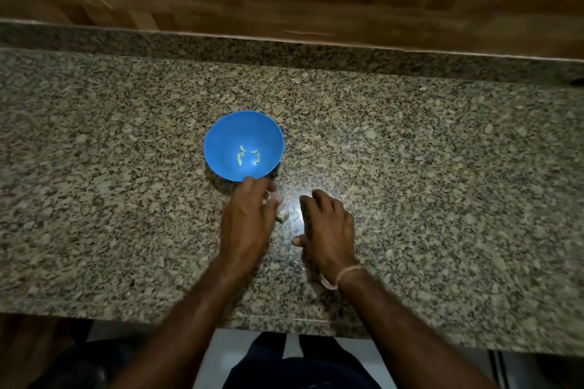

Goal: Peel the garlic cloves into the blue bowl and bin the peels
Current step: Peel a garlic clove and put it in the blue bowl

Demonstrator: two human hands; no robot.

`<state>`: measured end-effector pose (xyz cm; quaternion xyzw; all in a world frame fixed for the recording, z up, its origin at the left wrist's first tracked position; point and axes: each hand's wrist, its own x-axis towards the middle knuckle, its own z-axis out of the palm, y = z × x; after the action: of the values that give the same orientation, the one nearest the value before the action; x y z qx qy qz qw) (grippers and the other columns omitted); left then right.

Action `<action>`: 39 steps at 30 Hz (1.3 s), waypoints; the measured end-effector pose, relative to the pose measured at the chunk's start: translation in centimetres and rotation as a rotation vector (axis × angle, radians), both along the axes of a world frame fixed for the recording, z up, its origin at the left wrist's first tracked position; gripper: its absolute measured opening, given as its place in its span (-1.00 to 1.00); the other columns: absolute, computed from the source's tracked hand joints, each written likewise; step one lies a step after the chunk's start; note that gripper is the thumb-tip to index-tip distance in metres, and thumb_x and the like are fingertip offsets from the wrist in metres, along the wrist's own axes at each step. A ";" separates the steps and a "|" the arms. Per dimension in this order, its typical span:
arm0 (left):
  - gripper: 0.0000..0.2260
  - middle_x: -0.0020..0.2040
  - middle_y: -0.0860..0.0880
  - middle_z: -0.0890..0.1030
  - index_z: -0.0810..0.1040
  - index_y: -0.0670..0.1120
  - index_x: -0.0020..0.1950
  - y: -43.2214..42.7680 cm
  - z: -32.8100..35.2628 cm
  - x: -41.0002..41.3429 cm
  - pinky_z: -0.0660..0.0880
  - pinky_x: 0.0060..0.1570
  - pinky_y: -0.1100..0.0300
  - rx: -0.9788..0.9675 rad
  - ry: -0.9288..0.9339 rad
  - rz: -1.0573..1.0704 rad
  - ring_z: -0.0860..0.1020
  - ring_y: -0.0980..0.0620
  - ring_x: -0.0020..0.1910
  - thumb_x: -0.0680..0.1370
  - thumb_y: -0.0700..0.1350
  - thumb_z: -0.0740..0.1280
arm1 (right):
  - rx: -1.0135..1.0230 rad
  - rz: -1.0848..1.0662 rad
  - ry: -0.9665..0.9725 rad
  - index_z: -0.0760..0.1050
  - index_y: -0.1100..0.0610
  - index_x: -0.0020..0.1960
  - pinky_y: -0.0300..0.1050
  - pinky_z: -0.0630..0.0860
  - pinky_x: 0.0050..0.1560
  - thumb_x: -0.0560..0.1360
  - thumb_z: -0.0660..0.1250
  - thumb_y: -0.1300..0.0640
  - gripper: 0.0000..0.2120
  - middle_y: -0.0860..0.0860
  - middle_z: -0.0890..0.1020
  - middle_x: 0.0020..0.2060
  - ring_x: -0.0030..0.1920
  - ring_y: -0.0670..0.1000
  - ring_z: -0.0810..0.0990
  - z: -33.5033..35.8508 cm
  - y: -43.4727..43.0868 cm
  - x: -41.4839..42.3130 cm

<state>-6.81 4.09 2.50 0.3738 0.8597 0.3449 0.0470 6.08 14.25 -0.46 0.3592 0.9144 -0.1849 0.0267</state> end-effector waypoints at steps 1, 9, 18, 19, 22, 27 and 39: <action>-0.81 0.04 0.01 0.52 0.57 -0.03 0.19 -0.2 -0.9 1.6 0.45 -0.15 0.10 -0.022 -0.094 -0.012 0.52 0.01 -0.03 0.60 -0.05 0.43 | 0.001 0.005 0.011 0.32 -0.05 0.51 0.10 0.30 0.35 0.37 0.61 -0.04 -0.20 -0.01 0.31 0.54 0.48 0.13 0.30 -0.1 0.1 0.1; -0.87 0.00 0.00 0.63 0.67 -0.05 0.12 1.1 -4.2 3.5 0.47 -0.14 0.28 0.014 -0.459 0.187 0.60 0.09 -0.09 0.58 -0.18 0.46 | -0.130 0.044 0.170 0.40 -0.02 0.53 0.06 0.26 0.48 0.44 0.58 -0.04 -0.28 -0.01 0.35 0.56 0.51 0.08 0.29 -1.0 1.2 1.4; -0.59 0.14 -0.19 0.70 0.56 -0.18 0.37 0.4 -0.7 6.4 0.65 0.01 0.22 0.657 -1.519 0.313 0.69 0.01 0.02 0.52 -0.20 0.38 | -1.000 -0.271 0.750 0.68 0.15 0.21 0.16 0.64 0.24 0.55 0.48 0.30 -0.75 0.05 0.74 0.09 0.14 0.11 0.71 1.8 1.4 3.6; -0.59 0.13 -0.17 0.70 0.56 -0.19 0.37 0.4 -0.4 6.6 0.64 -0.03 0.25 0.669 -1.521 0.311 0.69 0.04 -0.01 0.52 -0.21 0.37 | -1.004 -0.271 0.767 0.69 0.14 0.19 0.16 0.64 0.23 0.55 0.49 0.28 -0.77 0.04 0.74 0.09 0.14 0.10 0.70 2.2 1.4 3.7; -0.67 0.08 -0.14 0.71 0.54 -0.19 0.37 0.4 0.2 7.1 0.63 -0.07 0.27 0.679 -1.521 0.300 0.67 0.08 -0.03 0.60 -0.28 0.31 | -0.986 -0.270 0.811 0.69 0.15 0.16 0.11 0.67 0.15 0.53 0.51 0.27 -0.79 0.05 0.73 0.09 0.12 0.09 0.70 2.7 1.4 3.8; -0.69 0.12 -0.14 0.71 0.54 -0.17 0.36 0.2 0.7 7.6 0.63 0.04 0.24 0.644 -1.508 0.277 0.67 0.05 0.03 0.62 -0.32 0.29 | -0.877 -0.215 0.828 0.69 0.13 0.10 -0.01 0.68 0.03 0.50 0.55 0.26 -0.81 -0.02 0.71 0.03 0.03 0.03 0.71 3.5 1.5 3.8; -0.63 -0.01 -0.11 0.68 0.60 -0.22 0.29 0.2 1.6 7.9 0.55 -0.09 0.23 0.559 -1.388 0.270 0.57 0.09 -0.14 0.59 -0.01 0.38 | -0.796 -0.098 0.818 0.69 0.09 0.12 0.06 0.68 0.07 0.55 0.49 0.27 -0.82 -0.06 0.71 0.03 0.08 0.02 0.70 4.6 1.7 4.1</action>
<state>1.12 4.24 4.14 -0.0393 0.5520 0.7085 0.4379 10.22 15.94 4.09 0.2625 0.6924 -0.6401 -0.2049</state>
